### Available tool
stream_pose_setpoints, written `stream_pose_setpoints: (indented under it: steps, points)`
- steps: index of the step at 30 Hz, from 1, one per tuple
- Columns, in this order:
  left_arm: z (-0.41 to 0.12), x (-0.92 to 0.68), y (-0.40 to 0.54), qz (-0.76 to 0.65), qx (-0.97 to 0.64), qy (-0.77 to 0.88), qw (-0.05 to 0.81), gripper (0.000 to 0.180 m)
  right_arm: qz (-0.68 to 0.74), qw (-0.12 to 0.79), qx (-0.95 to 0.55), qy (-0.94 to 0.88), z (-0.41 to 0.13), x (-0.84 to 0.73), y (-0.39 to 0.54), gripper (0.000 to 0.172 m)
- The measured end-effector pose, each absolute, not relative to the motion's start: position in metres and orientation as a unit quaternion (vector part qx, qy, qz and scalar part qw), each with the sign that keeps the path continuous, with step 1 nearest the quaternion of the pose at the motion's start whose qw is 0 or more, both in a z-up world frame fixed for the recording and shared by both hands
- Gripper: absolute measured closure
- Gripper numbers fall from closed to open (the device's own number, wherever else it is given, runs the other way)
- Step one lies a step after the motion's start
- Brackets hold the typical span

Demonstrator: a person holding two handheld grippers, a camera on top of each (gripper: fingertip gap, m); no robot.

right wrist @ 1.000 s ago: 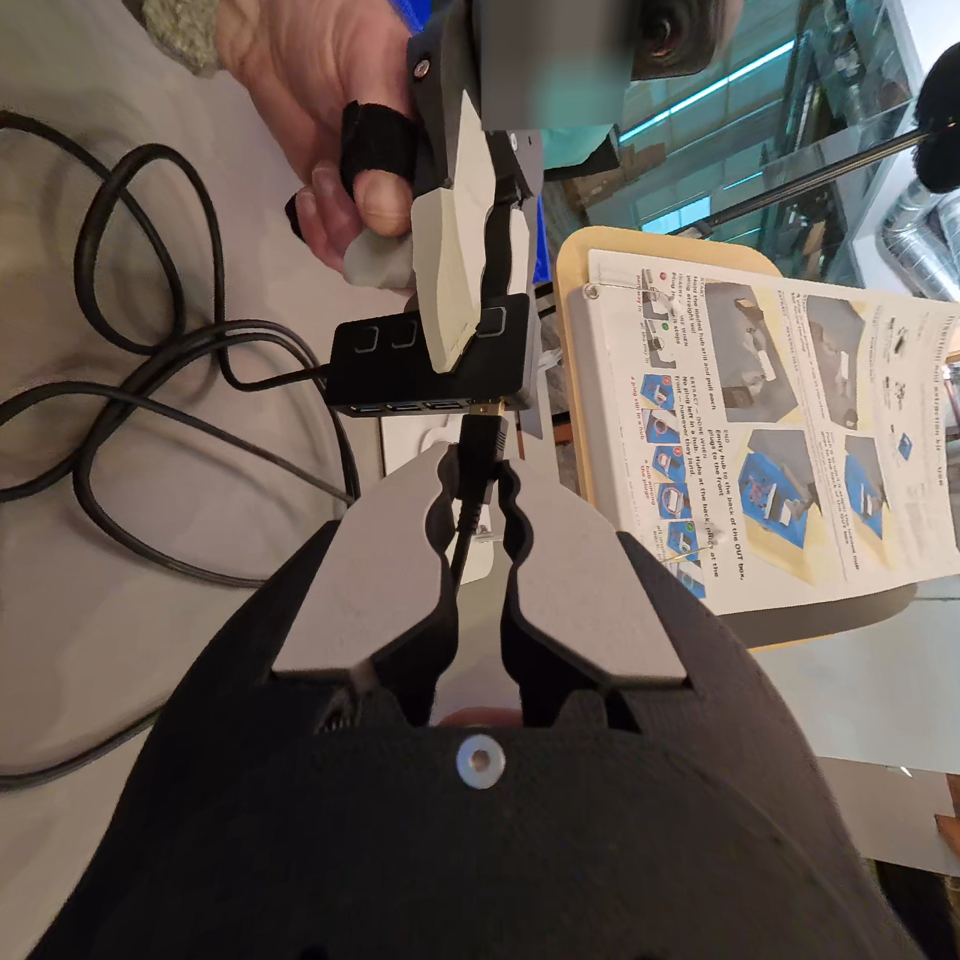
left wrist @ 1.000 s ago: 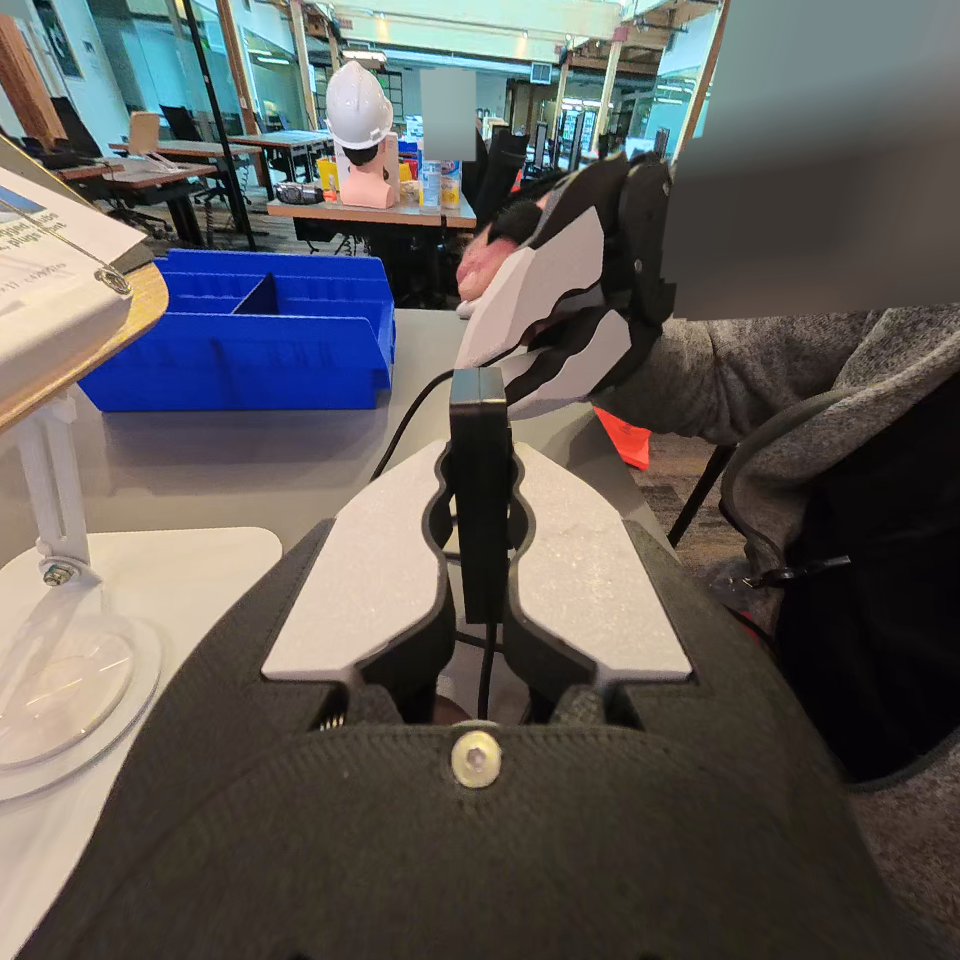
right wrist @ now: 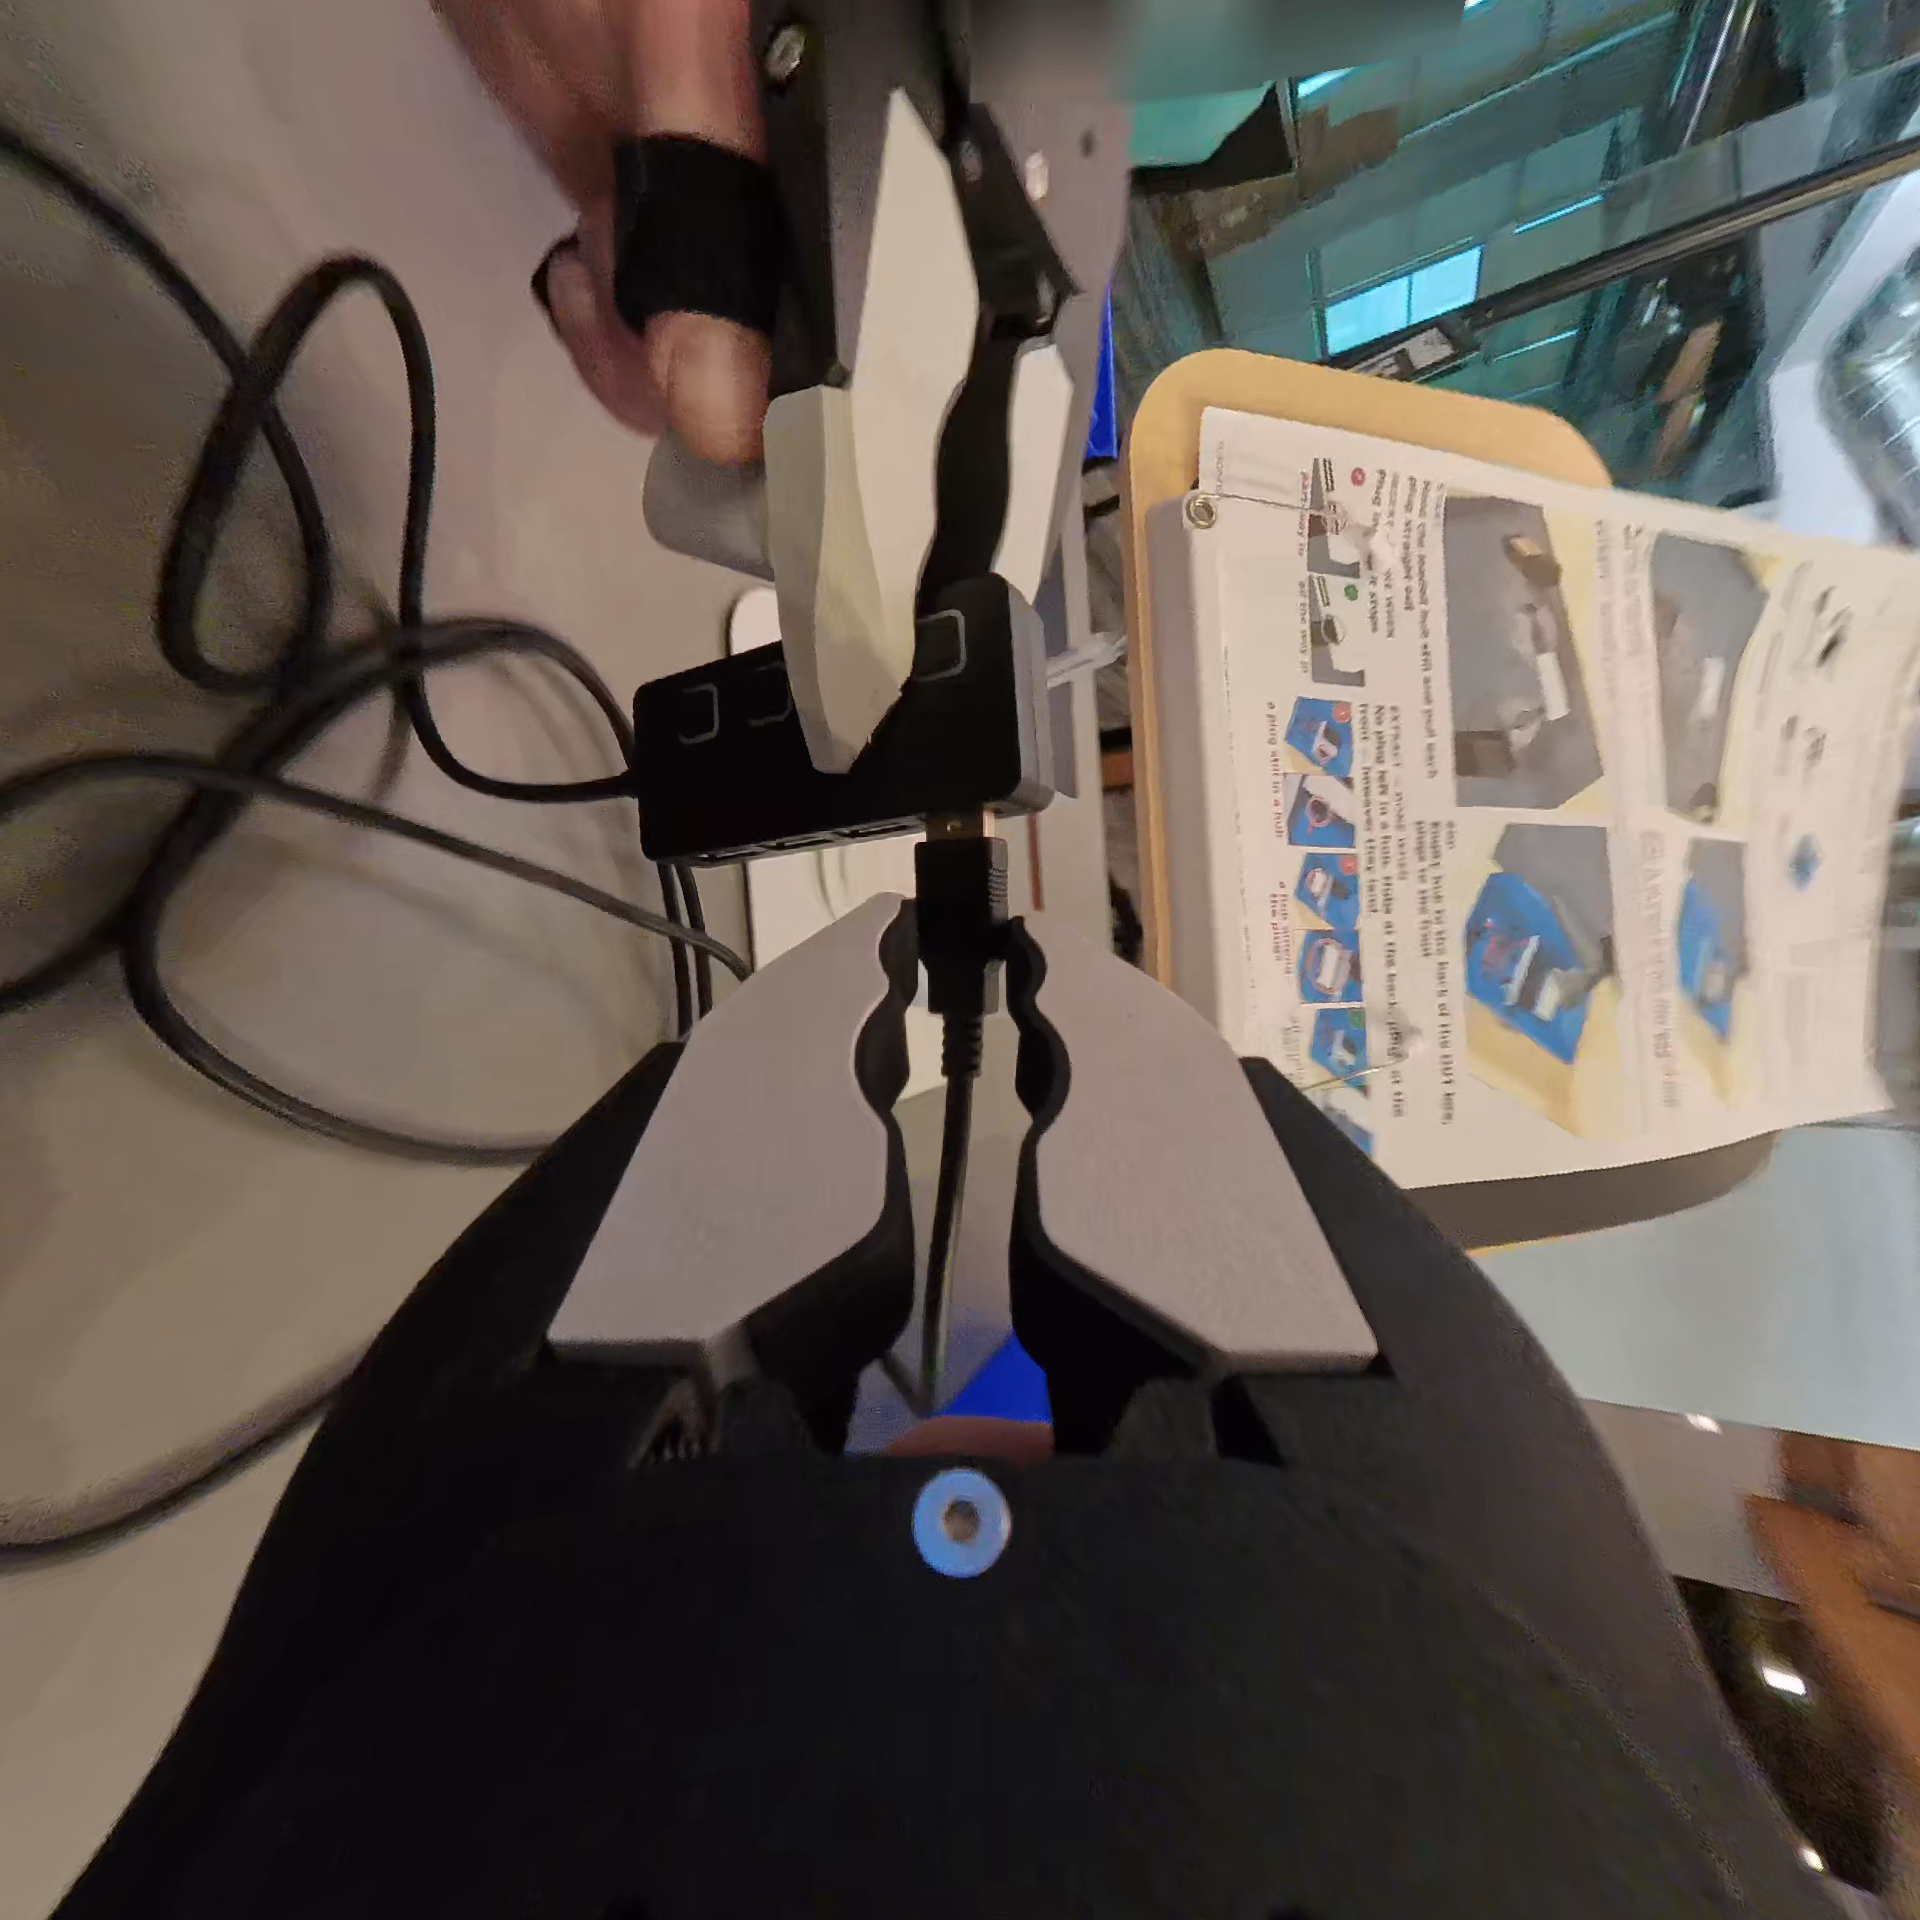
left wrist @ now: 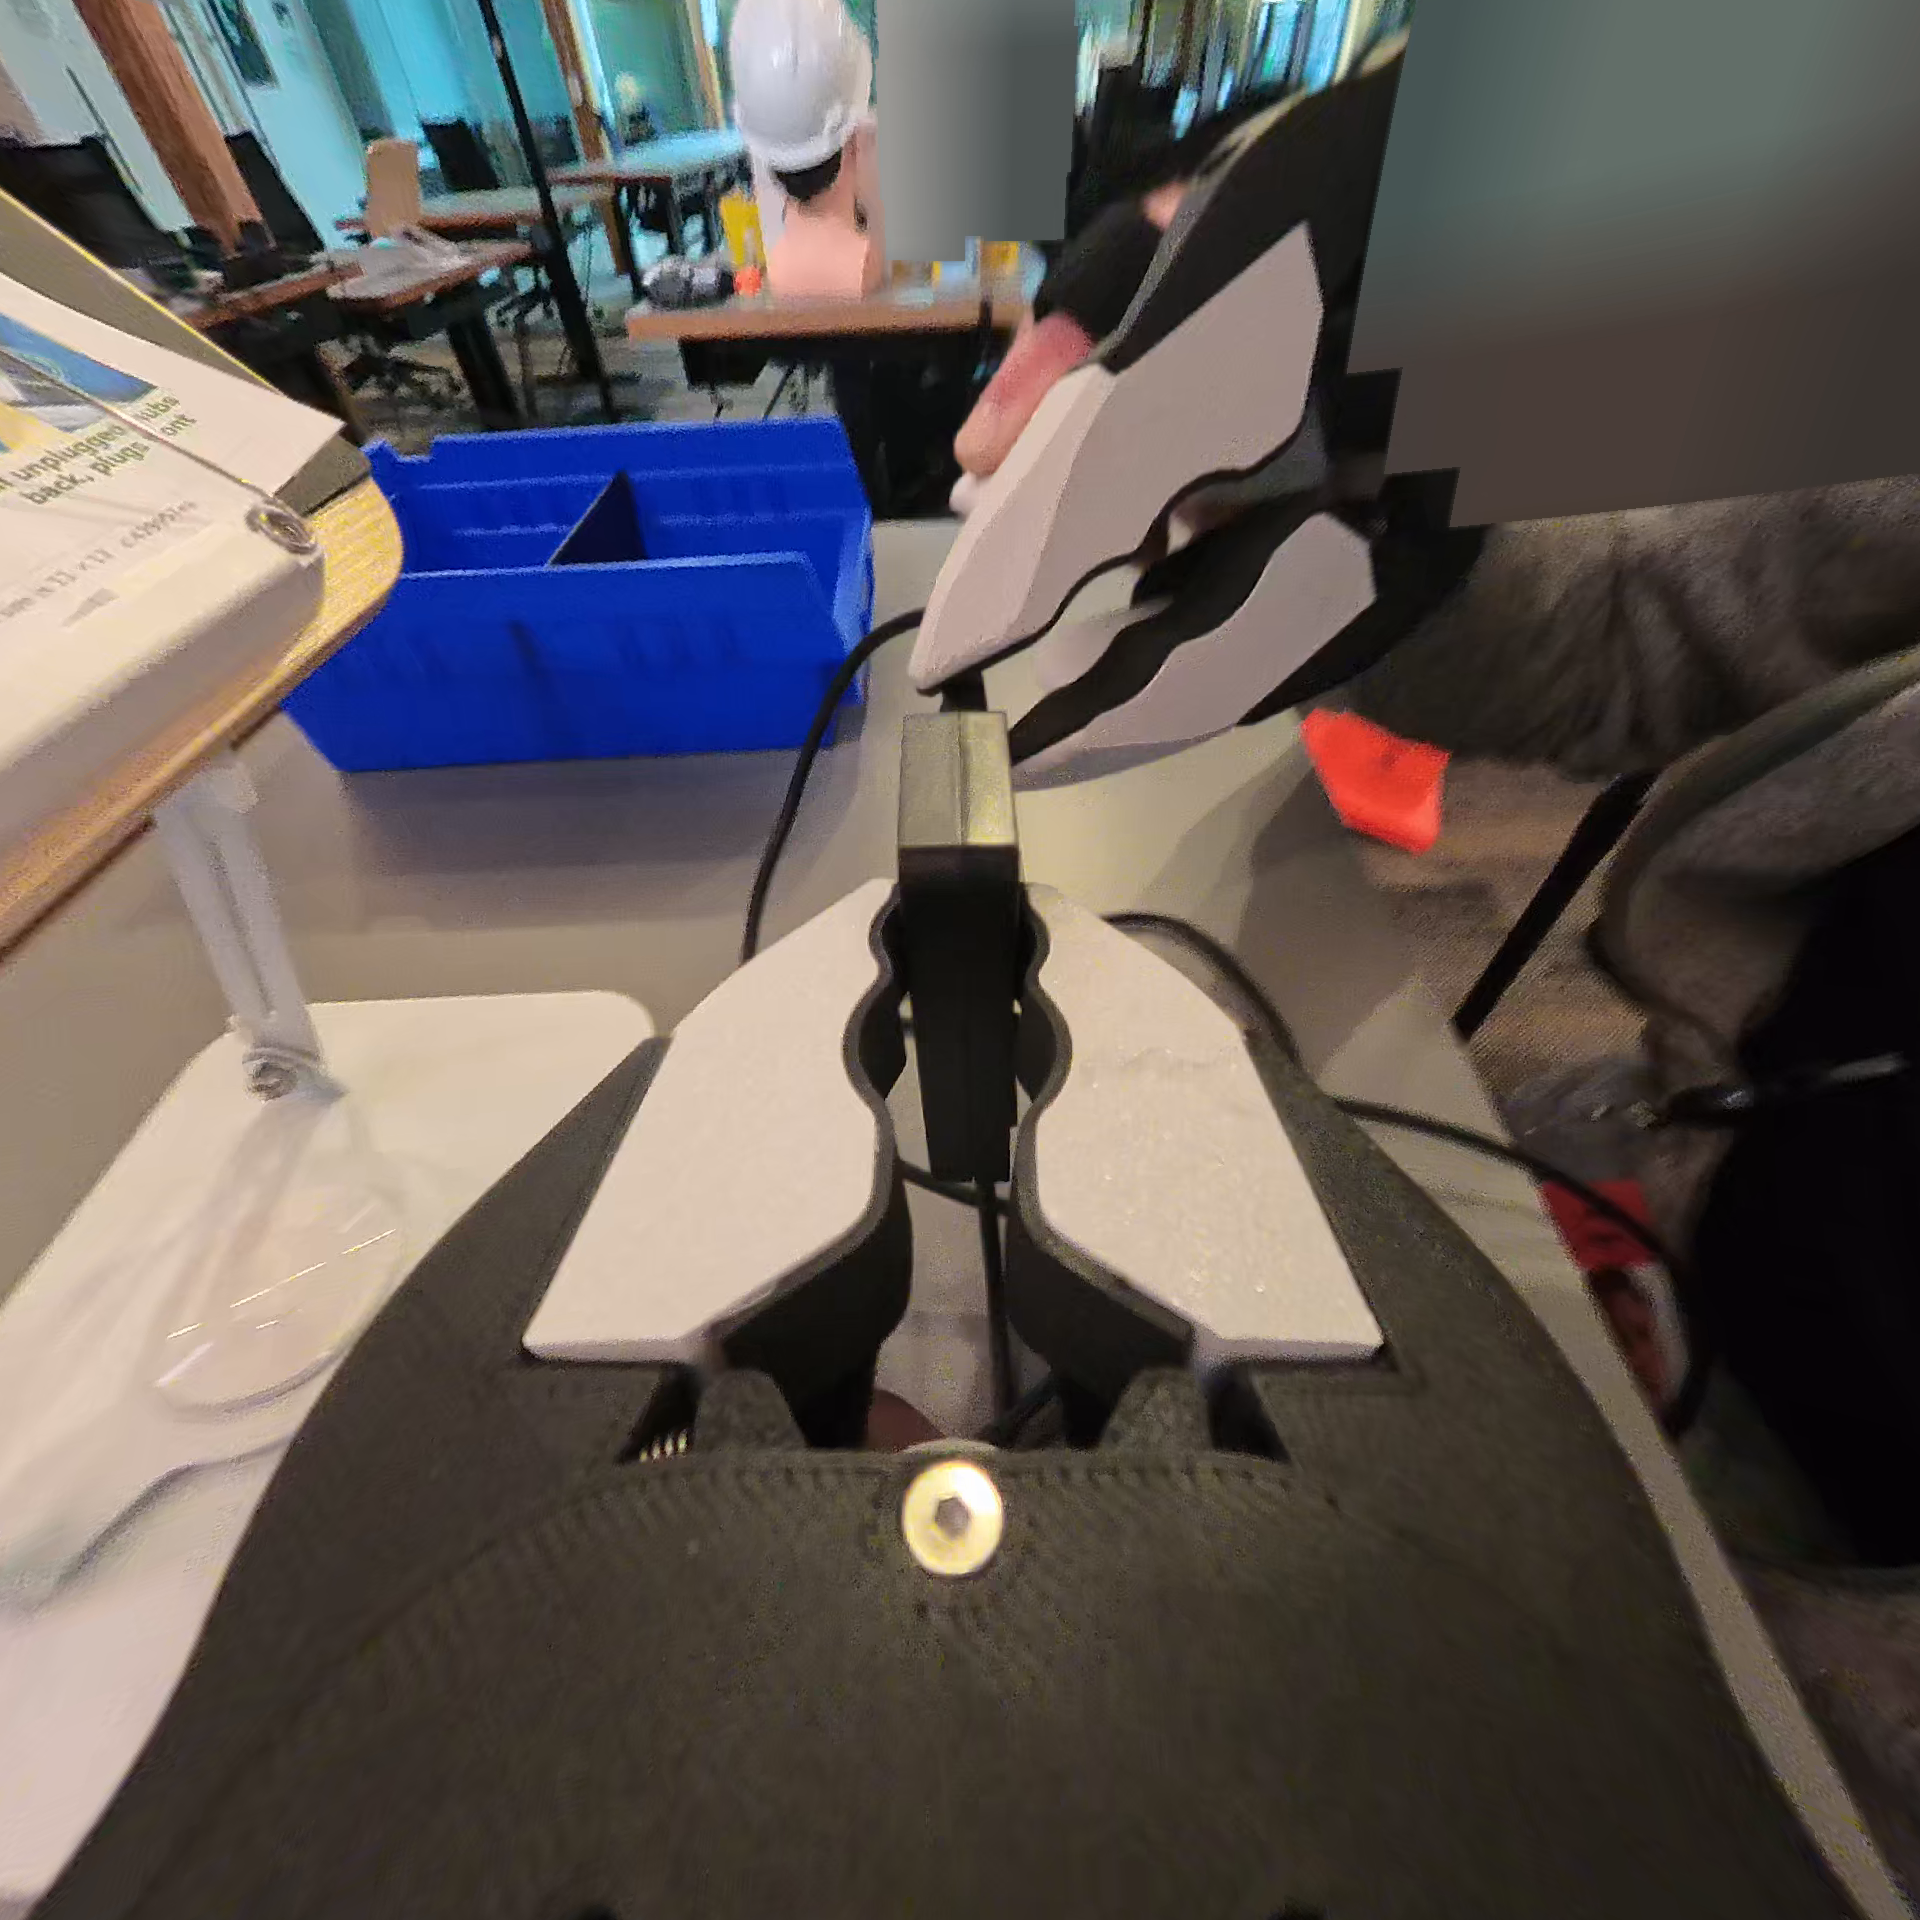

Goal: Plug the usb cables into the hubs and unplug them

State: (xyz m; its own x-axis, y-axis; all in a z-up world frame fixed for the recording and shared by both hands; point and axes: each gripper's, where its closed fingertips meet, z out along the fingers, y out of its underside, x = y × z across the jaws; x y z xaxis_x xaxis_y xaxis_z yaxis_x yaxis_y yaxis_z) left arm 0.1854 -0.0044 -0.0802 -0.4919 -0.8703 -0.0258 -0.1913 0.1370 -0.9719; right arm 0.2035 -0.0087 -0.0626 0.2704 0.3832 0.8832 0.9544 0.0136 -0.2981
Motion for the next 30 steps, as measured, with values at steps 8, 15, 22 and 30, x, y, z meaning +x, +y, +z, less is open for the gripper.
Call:
stream_pose_setpoints:
  steps: [8, 15, 22, 30]
  points:
    - [-0.073, 0.179, -0.012, -0.519, -0.326, 0.704, 0.359, 0.163, 0.051, 0.579, -0.693, -0.426, -0.052, 0.203, -0.023, 0.135]
    - [-0.066, 0.173, -0.021, -0.537, -0.276, 0.703, 0.375, 0.163, 0.250, 0.591, -0.659, -0.392, -0.048, 0.191, -0.038, 0.163]
    - [-0.070, 0.176, -0.027, -0.531, -0.271, 0.708, 0.378, 0.163, 0.242, 0.591, -0.660, -0.395, -0.056, 0.190, -0.039, 0.163]
    - [-0.074, 0.176, -0.030, -0.520, -0.269, 0.719, 0.375, 0.163, 0.205, 0.589, -0.661, -0.416, -0.058, 0.189, -0.043, 0.163]
